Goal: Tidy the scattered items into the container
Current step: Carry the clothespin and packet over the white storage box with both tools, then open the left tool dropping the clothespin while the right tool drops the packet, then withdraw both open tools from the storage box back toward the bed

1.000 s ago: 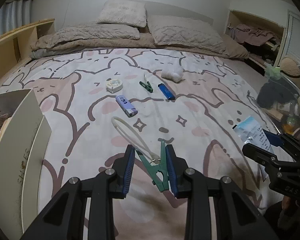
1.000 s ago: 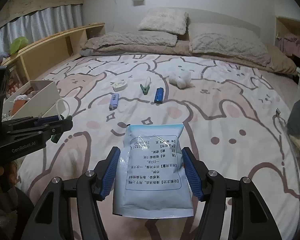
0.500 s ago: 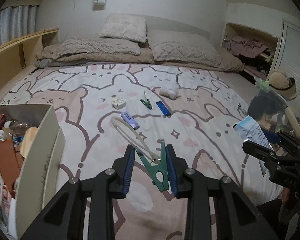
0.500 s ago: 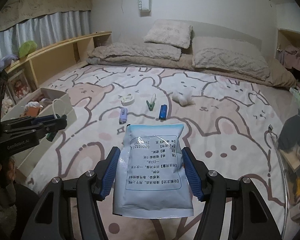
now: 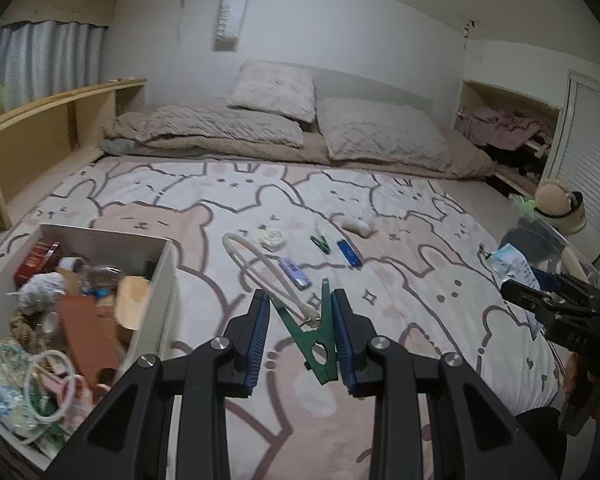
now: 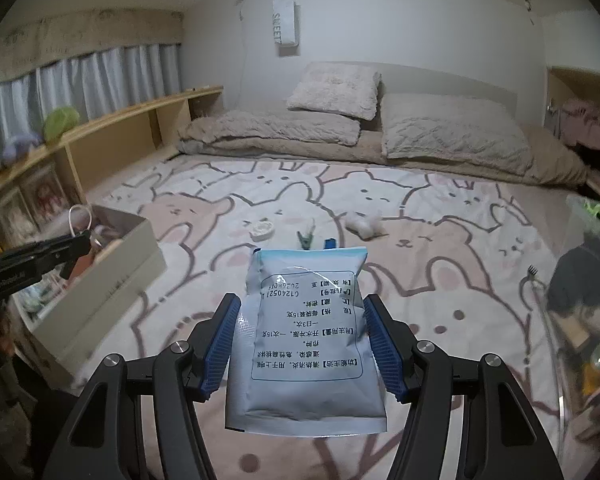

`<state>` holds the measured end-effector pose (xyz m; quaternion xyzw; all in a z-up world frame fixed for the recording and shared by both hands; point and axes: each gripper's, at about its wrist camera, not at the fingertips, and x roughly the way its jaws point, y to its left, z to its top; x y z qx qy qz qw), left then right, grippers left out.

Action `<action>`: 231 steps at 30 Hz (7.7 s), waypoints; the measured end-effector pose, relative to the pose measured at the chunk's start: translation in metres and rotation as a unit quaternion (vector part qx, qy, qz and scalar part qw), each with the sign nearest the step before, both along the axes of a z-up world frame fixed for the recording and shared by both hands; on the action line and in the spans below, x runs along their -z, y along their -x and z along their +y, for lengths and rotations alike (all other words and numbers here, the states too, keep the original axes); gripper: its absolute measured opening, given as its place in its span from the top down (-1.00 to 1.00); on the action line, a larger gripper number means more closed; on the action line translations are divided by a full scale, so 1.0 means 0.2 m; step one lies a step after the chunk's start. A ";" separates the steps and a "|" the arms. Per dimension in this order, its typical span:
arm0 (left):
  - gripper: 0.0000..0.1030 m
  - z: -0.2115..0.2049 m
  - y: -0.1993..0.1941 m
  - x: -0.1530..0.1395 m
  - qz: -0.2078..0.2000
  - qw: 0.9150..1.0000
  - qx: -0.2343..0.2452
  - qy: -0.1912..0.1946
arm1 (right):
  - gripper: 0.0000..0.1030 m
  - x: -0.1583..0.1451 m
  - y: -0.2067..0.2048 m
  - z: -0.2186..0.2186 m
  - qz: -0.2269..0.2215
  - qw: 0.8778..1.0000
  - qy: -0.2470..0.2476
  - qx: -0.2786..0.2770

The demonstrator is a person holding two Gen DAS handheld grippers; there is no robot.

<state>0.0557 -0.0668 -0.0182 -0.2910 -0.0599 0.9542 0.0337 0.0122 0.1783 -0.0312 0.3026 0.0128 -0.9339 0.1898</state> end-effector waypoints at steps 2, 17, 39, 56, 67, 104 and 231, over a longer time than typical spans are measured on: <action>0.40 -0.05 -0.03 -0.02 0.005 1.000 -0.008 -0.001 | -0.23 -0.01 0.00 -0.01 -0.004 1.000 0.014 -0.003; 0.40 -0.49 -0.20 -0.08 0.009 0.997 -0.072 0.024 | -0.23 -0.11 0.01 -0.24 0.004 0.998 0.034 -0.046; 0.40 -1.11 -0.31 -0.03 -0.024 0.993 -0.119 0.005 | -0.23 -0.18 -0.06 -0.70 -0.009 0.985 0.053 -0.162; 0.40 -1.30 -0.12 0.10 -0.103 0.983 -0.060 0.141 | -0.23 -0.17 -0.12 -1.04 -0.034 0.968 0.058 -0.243; 0.39 -1.37 -0.02 0.23 -0.161 0.960 -0.049 0.222 | -0.23 -0.16 -0.19 -1.24 -0.045 0.953 0.052 -0.296; -0.67 -1.33 -0.46 0.03 -0.002 0.988 -0.121 0.093 | -0.23 0.15 -0.23 -1.75 -0.056 0.913 -0.038 -0.402; -0.68 -1.00 -0.76 -0.02 0.008 0.992 -0.127 0.013 | -1.00 0.06 -0.12 -1.65 -0.027 0.927 -0.040 -0.372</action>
